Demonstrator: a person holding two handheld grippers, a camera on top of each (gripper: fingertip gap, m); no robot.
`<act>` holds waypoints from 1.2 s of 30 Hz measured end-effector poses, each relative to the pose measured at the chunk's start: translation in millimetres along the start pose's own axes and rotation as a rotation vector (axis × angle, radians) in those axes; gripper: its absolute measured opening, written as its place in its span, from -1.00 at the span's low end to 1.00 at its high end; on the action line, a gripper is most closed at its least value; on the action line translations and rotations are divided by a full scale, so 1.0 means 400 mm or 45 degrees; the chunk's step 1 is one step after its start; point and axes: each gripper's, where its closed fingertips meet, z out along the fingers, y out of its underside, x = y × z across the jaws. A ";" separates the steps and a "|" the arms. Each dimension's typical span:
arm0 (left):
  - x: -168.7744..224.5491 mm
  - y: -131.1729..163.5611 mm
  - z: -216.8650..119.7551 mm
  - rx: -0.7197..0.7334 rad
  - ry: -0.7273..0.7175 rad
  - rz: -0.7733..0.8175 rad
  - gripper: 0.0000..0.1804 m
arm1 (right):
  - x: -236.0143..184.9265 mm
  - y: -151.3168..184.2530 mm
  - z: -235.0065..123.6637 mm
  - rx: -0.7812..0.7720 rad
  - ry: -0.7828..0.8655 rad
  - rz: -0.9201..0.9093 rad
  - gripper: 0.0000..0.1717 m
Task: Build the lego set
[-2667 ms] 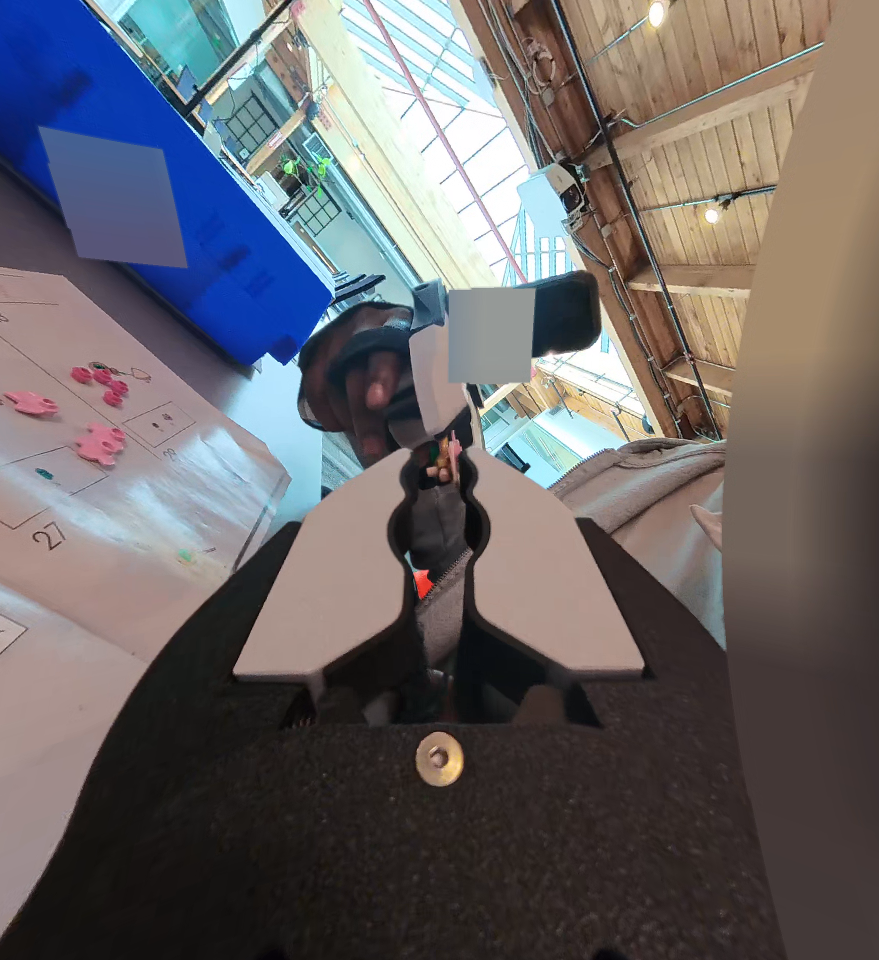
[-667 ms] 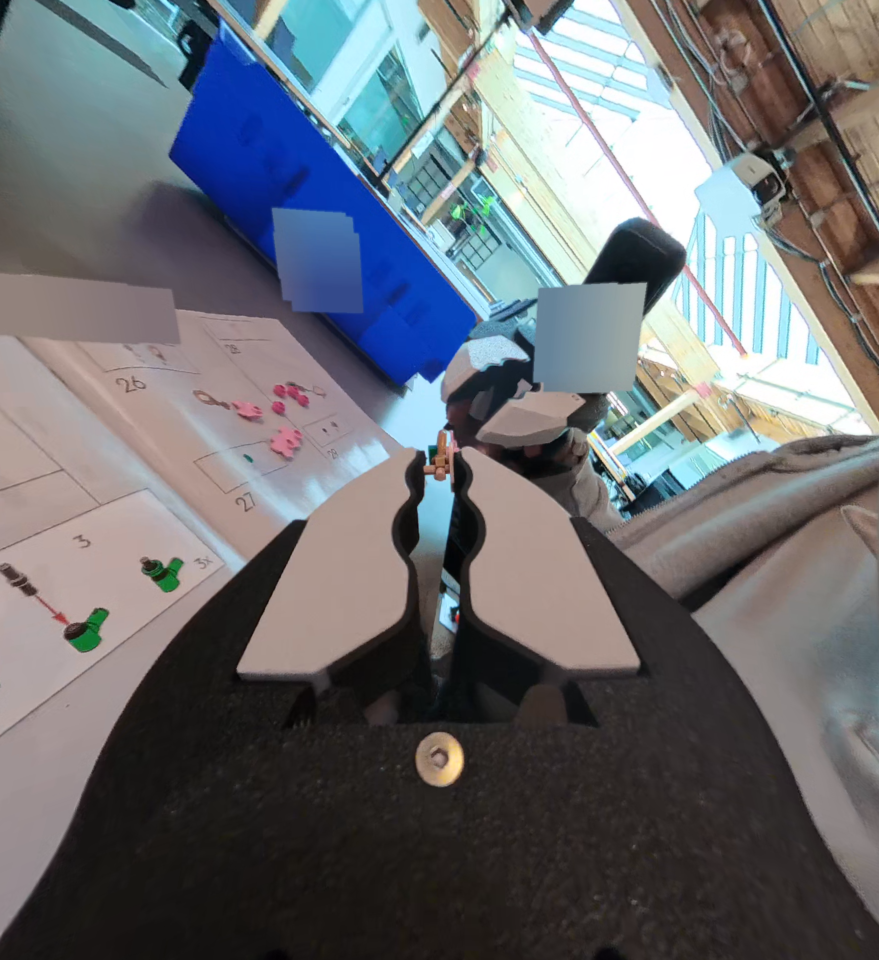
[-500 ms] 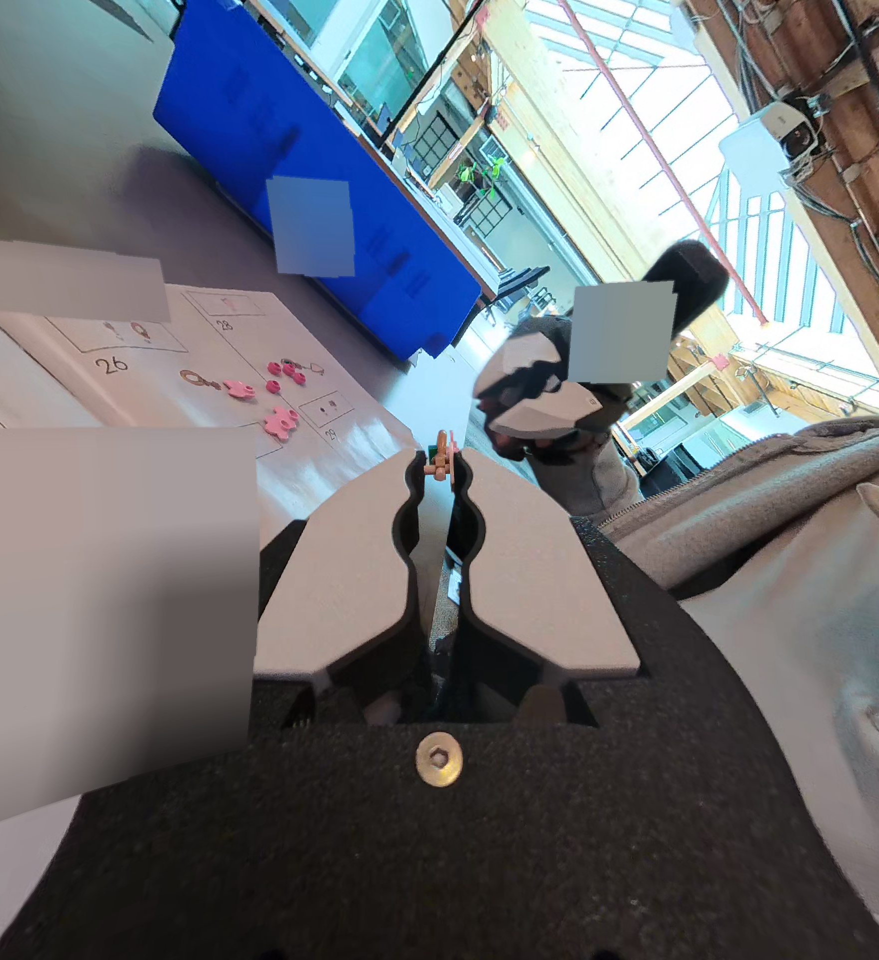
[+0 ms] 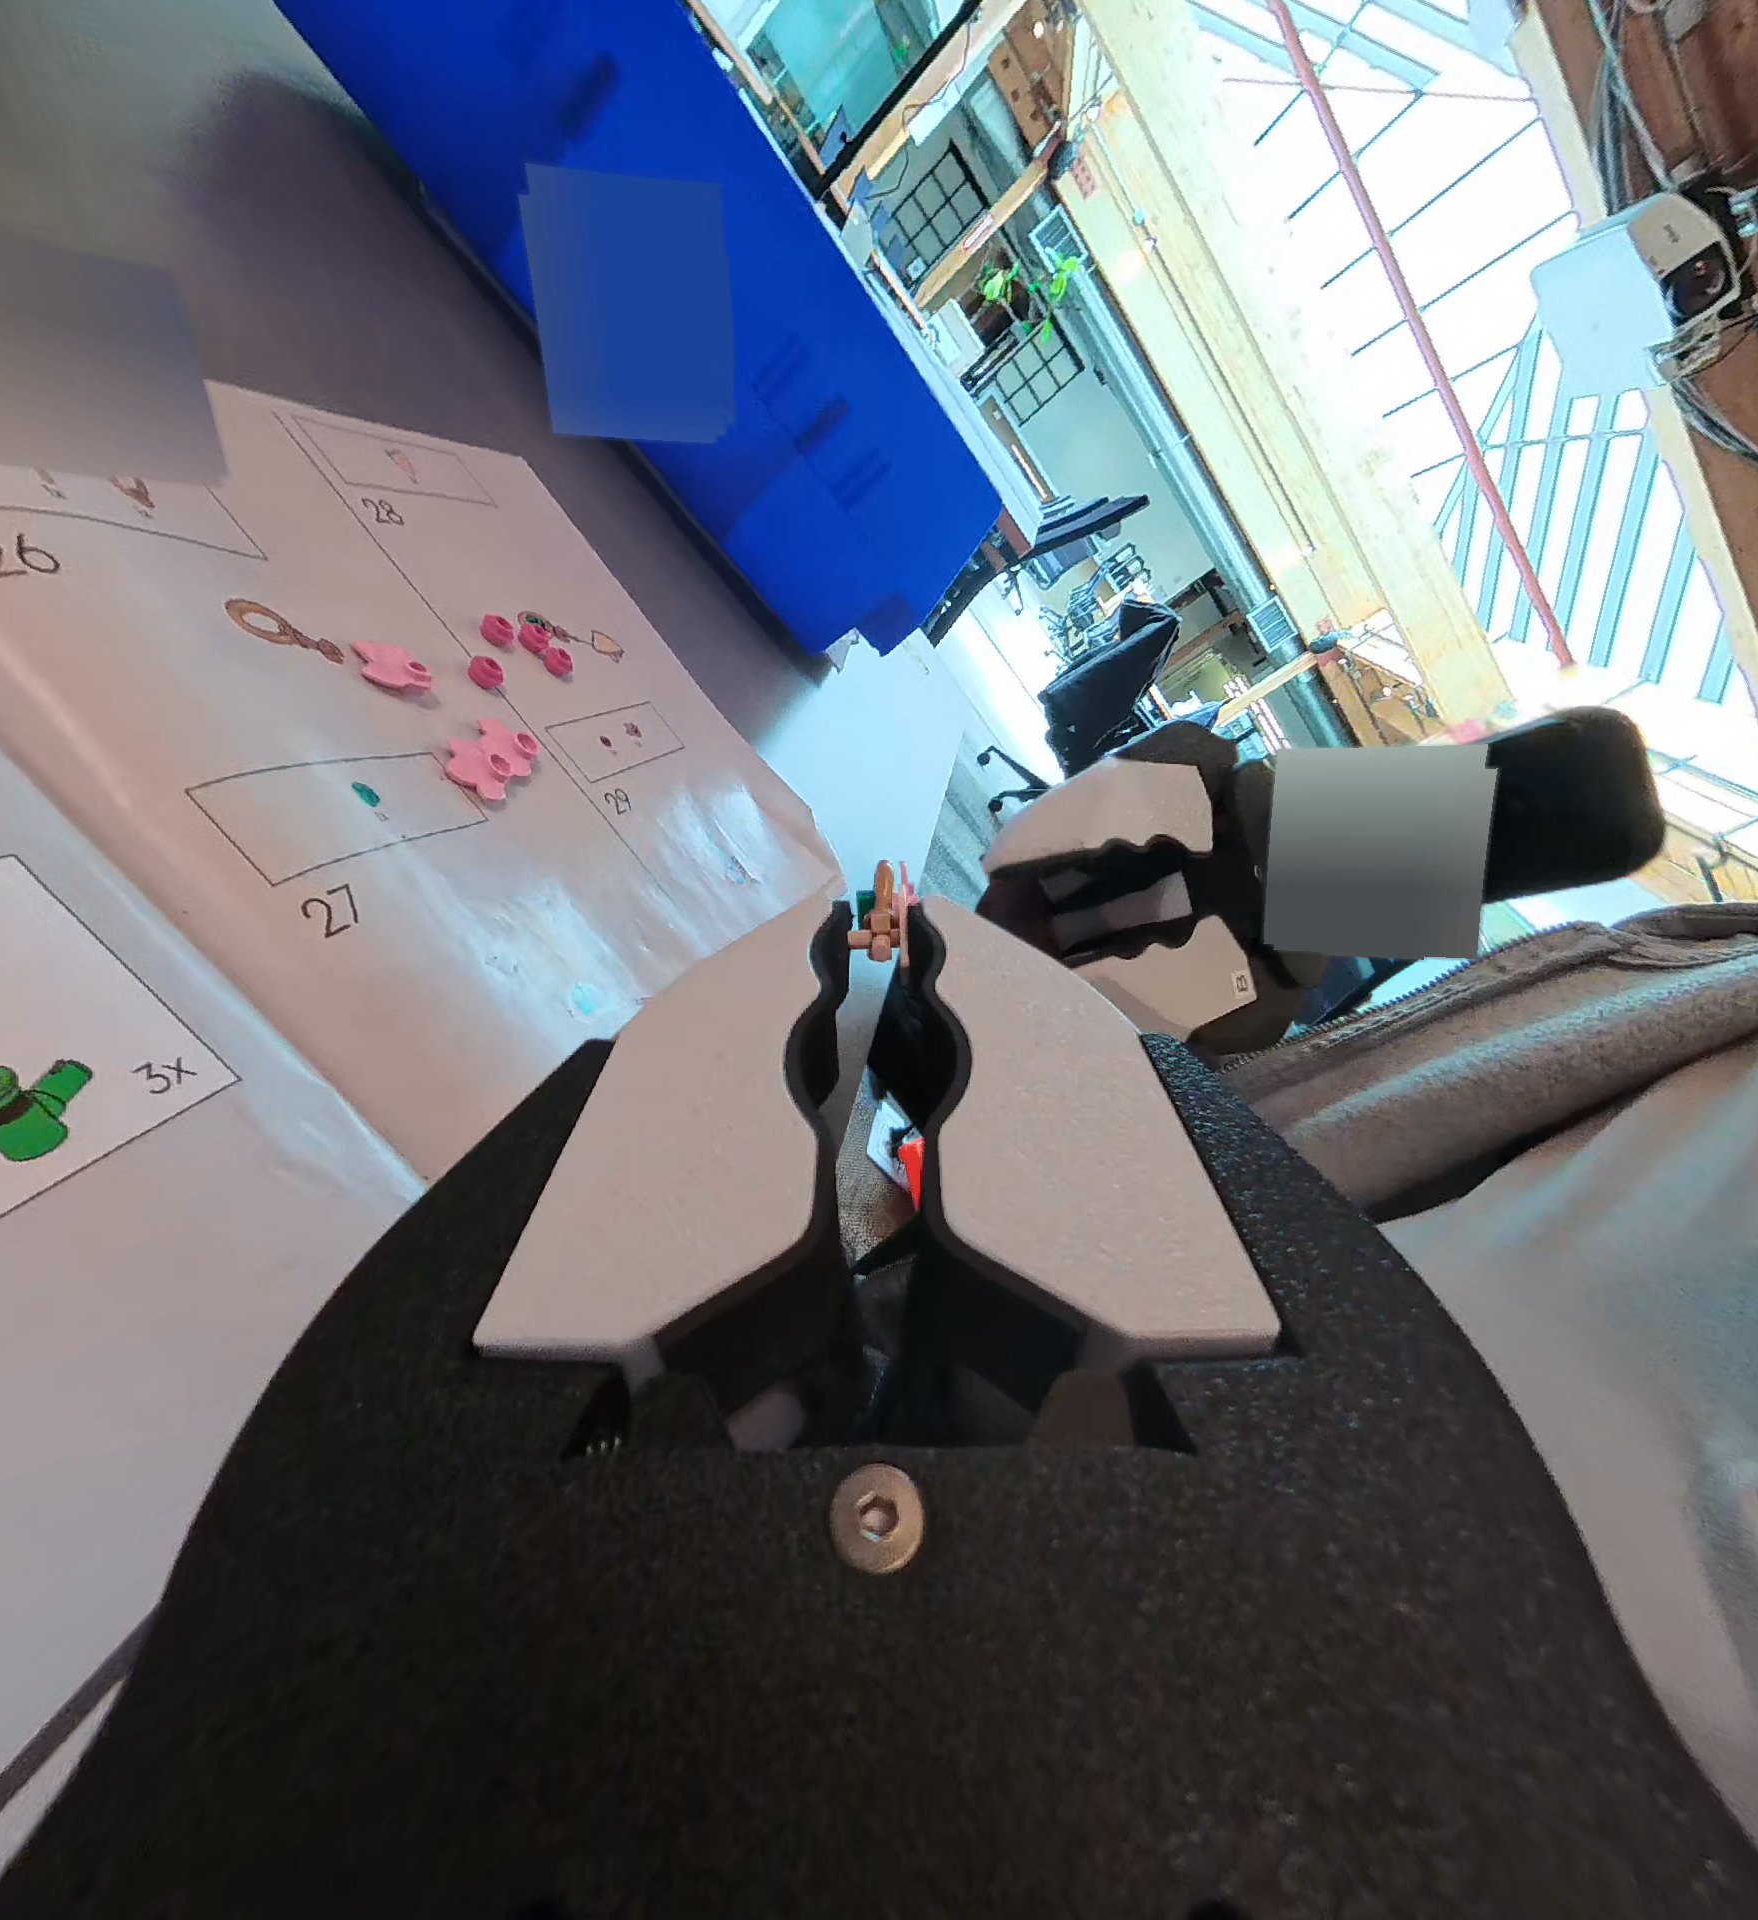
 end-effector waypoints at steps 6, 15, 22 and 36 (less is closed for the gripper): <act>-0.013 0.022 0.023 -0.077 -0.053 -0.078 -0.89 | 0.001 0.019 0.016 -0.041 -0.005 -0.108 -0.70; -0.015 0.034 0.063 -0.131 0.020 -0.353 -0.89 | 0.031 0.044 0.040 -0.093 -0.190 -0.162 -0.67; -0.020 0.034 0.076 -0.108 0.022 -0.376 -0.89 | 0.036 0.066 0.055 -0.123 -0.219 -0.205 -0.77; -0.035 0.037 0.031 -0.381 -0.201 0.552 -0.59 | 0.087 0.141 0.041 -0.381 -0.435 -0.165 -0.79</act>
